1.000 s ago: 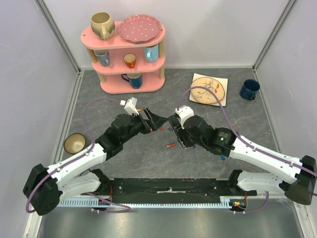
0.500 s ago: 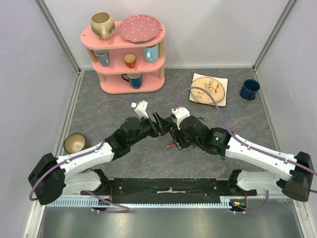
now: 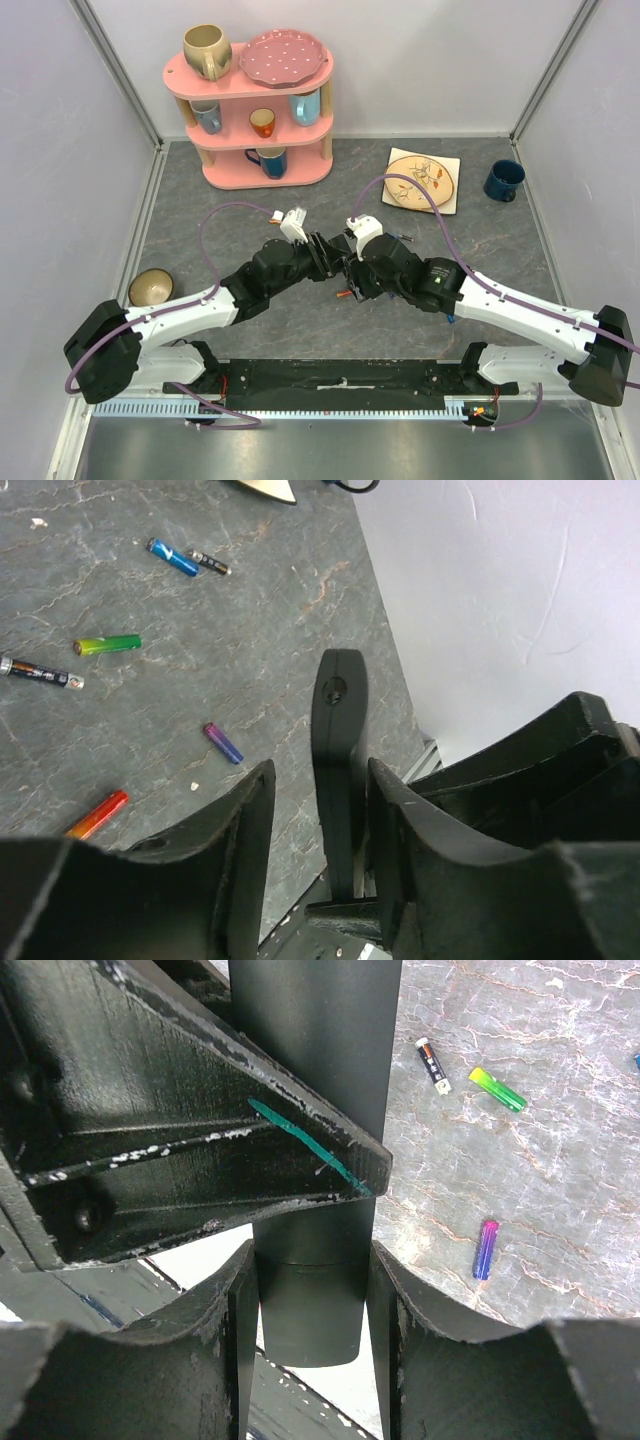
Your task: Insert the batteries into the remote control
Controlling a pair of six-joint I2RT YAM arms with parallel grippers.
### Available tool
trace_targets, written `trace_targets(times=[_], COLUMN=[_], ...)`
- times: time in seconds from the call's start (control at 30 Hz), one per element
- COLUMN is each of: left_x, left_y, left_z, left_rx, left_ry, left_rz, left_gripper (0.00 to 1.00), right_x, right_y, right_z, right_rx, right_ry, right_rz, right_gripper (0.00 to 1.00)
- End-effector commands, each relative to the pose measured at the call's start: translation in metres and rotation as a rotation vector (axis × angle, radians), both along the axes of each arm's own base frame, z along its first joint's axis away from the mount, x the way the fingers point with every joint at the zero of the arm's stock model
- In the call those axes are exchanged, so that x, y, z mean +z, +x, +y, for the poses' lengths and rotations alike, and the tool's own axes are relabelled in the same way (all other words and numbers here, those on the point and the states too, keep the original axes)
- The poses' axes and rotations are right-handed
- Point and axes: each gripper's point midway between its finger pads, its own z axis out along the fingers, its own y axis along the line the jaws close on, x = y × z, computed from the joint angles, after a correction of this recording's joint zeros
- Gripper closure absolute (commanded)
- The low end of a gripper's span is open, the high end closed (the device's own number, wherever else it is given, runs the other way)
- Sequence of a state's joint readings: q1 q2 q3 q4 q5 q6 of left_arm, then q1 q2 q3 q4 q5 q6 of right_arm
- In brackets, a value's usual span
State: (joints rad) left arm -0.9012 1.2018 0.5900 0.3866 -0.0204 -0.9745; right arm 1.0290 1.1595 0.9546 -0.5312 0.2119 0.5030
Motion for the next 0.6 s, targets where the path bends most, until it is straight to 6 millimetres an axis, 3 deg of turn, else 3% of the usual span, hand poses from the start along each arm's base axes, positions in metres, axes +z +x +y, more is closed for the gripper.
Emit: trace_targets(times=[0.0, 0.2, 0.5, 0.57], left_x=[0.0265, 0.0265, 0.0240, 0.0231], left_y=[0.0061, 0.0069, 0.0053, 0.0049], left_z=[-0.0055, -0.0057, -0.0054, -0.0060], left_rx=[0.021, 0.024, 0.018, 0.013], left_ry=[-0.080, -0.083, -0.085, -0.082], left_rz=[-0.050, -0.051, -0.051, -0.052], left_gripper=[0.54, 0.59, 0.83, 0.93], right_x=[0.0260, 0.0249, 0.0233, 0.0250], right_y=[0.0042, 0.0029, 0.0015, 0.0019], right_z=[0.0133, 0.0149, 0.0144, 0.0141], right_rx=[0.002, 0.007, 0.006, 0.003], right_ry=[0.084, 0.086, 0.085, 0.088], right_rz=[-0.035, -0.029, -0.026, -0.030], right_gripper=[0.55, 0.55, 0.53, 0.51])
